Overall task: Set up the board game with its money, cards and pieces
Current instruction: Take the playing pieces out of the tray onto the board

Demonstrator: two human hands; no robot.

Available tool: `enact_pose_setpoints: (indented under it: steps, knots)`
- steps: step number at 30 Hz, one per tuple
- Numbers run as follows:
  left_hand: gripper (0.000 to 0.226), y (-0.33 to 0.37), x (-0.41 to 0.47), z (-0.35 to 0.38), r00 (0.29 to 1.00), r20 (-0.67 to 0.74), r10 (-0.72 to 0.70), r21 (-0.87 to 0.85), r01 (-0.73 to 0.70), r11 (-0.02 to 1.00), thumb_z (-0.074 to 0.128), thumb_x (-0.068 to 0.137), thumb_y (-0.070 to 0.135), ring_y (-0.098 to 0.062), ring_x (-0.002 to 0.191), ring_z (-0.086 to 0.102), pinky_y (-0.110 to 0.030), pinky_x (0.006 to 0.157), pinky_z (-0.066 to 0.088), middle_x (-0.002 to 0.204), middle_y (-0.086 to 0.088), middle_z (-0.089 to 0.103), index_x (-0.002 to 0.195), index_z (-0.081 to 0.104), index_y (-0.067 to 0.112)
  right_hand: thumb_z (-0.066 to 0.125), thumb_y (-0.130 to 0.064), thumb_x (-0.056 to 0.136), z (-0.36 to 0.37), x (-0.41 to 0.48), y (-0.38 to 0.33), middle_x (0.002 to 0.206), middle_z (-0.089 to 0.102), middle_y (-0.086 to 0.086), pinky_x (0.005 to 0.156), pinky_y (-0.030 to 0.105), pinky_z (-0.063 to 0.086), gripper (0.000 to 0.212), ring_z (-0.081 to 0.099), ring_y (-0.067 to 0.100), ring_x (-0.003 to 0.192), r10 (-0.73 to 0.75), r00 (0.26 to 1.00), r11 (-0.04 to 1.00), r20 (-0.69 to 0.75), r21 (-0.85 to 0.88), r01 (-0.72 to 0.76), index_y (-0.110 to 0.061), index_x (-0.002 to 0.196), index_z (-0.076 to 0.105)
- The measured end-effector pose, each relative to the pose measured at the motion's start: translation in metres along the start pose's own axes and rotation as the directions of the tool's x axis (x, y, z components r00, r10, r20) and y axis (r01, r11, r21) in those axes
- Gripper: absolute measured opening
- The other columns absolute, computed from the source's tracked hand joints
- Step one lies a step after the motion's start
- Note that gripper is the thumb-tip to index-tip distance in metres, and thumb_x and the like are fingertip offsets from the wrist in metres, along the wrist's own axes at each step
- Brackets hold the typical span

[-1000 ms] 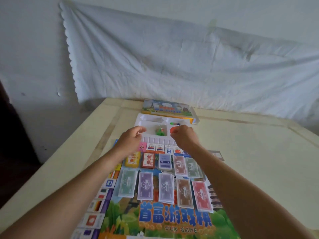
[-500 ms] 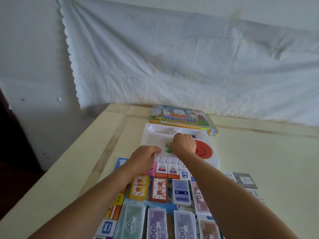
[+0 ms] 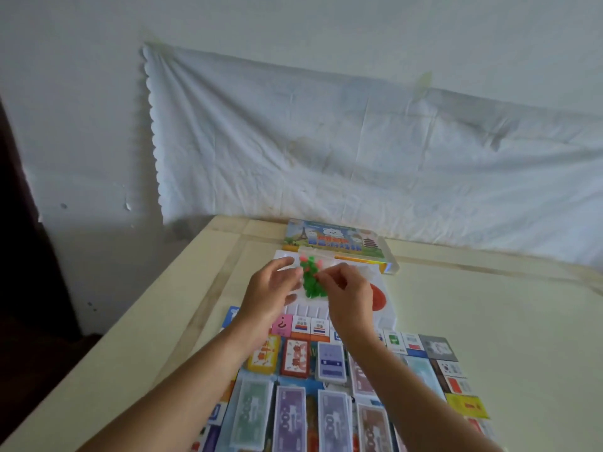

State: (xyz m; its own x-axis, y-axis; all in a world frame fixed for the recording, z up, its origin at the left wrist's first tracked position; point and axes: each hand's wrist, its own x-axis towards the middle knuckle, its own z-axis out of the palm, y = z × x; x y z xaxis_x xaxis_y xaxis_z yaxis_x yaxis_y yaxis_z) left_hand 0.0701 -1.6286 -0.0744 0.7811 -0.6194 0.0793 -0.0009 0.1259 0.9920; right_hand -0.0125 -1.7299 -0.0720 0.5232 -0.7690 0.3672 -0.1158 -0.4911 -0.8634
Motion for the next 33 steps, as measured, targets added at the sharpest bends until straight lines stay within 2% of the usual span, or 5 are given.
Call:
enact_pose_setpoints:
  steps: [5,14,20,25,33]
  knots:
    - [0.013,0.022,-0.082,0.002,0.998,0.022,-0.066,-0.176,0.069,0.982,0.057,0.093,0.009,-0.021,0.074,0.071,-0.026,0.056,0.055,0.091,-0.016,0.074,0.095,0.067,0.001,0.069,-0.014,0.084,-0.042,-0.084,-0.022,0.070,0.064,0.003,0.061,0.025,0.049,0.012,0.058,0.015,0.064,-0.010,0.992,0.999,0.128,0.054,0.003,-0.015,0.073,0.063]
    - [0.013,-0.001,-0.201,-0.005,0.952,0.261,-0.160,0.118,0.133,0.984,0.058,0.091,0.006,-0.020,0.071,0.069,-0.032,0.065,0.057,0.093,-0.021,0.071,0.098,0.066,-0.002,0.067,-0.019,0.085,-0.123,-0.181,-0.038,0.069,0.064,-0.010,0.056,0.014,0.045,0.004,0.056,0.003,0.057,-0.015,0.911,0.948,0.413,-0.282,0.143,-0.020,0.087,0.070]
    - [0.009,-0.012,-0.233,-0.002,0.930,0.339,-0.142,0.258,0.053,0.965,0.061,0.090,0.013,-0.014,0.081,0.072,-0.026,0.071,0.056,0.087,-0.004,0.074,0.095,0.069,0.011,0.068,-0.008,0.083,-0.138,-0.213,-0.027,0.059,0.059,-0.004,0.048,0.013,0.039,0.007,0.048,0.005,0.050,0.233,0.853,0.970,0.466,-0.178,-0.168,-0.005,0.078,0.070]
    - [0.005,-0.023,-0.252,-0.001,0.978,0.155,0.138,0.492,-0.197,0.848,0.066,0.087,0.016,-0.002,0.076,0.060,-0.012,0.068,0.046,0.083,0.006,0.064,0.089,0.061,0.017,0.064,0.003,0.082,-0.137,-0.233,-0.017,0.056,0.057,0.005,0.051,0.022,0.041,0.009,0.046,0.014,0.054,0.465,0.707,0.768,0.533,0.154,-0.621,-0.001,0.074,0.065]
    - [0.021,-0.019,-0.275,0.008,0.969,0.156,-0.191,0.167,0.165,0.972,0.065,0.089,0.021,-0.014,0.061,0.065,-0.020,0.055,0.052,0.067,-0.004,0.070,0.089,0.066,0.000,0.067,-0.002,0.082,-0.119,-0.259,-0.015,0.053,0.055,0.002,0.050,0.020,0.036,0.011,0.042,0.012,0.051,0.379,0.796,0.807,0.472,0.253,-0.534,-0.001,0.071,0.063]
